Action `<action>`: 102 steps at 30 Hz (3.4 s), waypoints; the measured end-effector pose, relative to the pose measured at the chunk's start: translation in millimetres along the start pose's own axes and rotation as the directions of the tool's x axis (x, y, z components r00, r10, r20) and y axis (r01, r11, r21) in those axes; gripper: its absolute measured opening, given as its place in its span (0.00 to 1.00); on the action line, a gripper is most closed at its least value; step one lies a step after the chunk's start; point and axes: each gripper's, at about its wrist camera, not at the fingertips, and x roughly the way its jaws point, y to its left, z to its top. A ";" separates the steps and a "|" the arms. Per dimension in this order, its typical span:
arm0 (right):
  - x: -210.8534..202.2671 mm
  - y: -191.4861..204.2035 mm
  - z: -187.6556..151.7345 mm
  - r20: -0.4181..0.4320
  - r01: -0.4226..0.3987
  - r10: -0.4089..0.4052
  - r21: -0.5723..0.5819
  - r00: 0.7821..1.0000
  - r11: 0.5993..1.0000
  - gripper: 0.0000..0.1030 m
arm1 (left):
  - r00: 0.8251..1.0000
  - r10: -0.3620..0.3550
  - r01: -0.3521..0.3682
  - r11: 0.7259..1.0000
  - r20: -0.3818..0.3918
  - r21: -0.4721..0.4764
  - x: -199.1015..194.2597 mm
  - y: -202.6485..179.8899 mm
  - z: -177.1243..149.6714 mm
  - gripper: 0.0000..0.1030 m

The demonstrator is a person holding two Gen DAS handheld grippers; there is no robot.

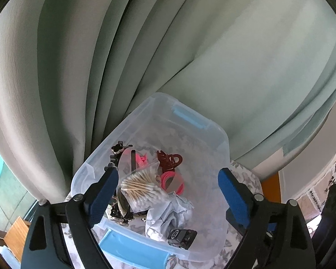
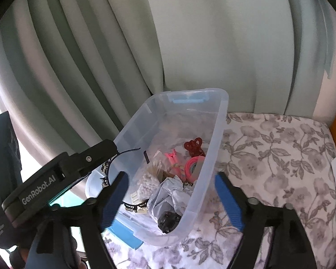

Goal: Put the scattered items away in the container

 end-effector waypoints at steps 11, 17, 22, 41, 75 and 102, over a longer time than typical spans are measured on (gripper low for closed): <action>-26.2 -18.1 -3.7 0.052 0.046 -0.047 0.037 0.998 0.998 1.00 | 0.999 0.015 -0.017 0.996 0.029 0.087 -16.1 -26.2 -3.9 0.93; -38.7 -33.3 -5.5 0.059 0.068 -0.073 0.086 0.996 0.994 1.00 | 0.998 0.031 -0.038 0.988 0.045 0.148 -28.1 -40.4 -7.3 1.00; -52.5 -48.7 -10.3 0.057 0.101 -0.108 0.115 0.992 0.988 1.00 | 0.997 0.044 -0.055 0.976 0.057 0.212 -35.5 -52.5 -13.9 1.00; -83.5 -102.3 -35.8 -0.017 0.141 -0.140 0.203 0.990 0.969 1.00 | 0.986 0.168 -0.155 0.901 0.005 0.405 -30.9 -103.9 -50.0 1.00; -127.2 -67.9 -31.1 -0.067 0.251 -0.245 0.105 0.967 0.962 1.00 | 0.976 0.195 -0.138 0.899 -0.097 0.415 -54.3 -116.0 -55.4 1.00; -122.1 -51.5 -29.7 -0.081 0.263 -0.257 0.070 0.963 0.962 1.00 | 0.974 0.179 -0.122 0.930 -0.138 0.346 -48.4 -92.1 -42.6 1.00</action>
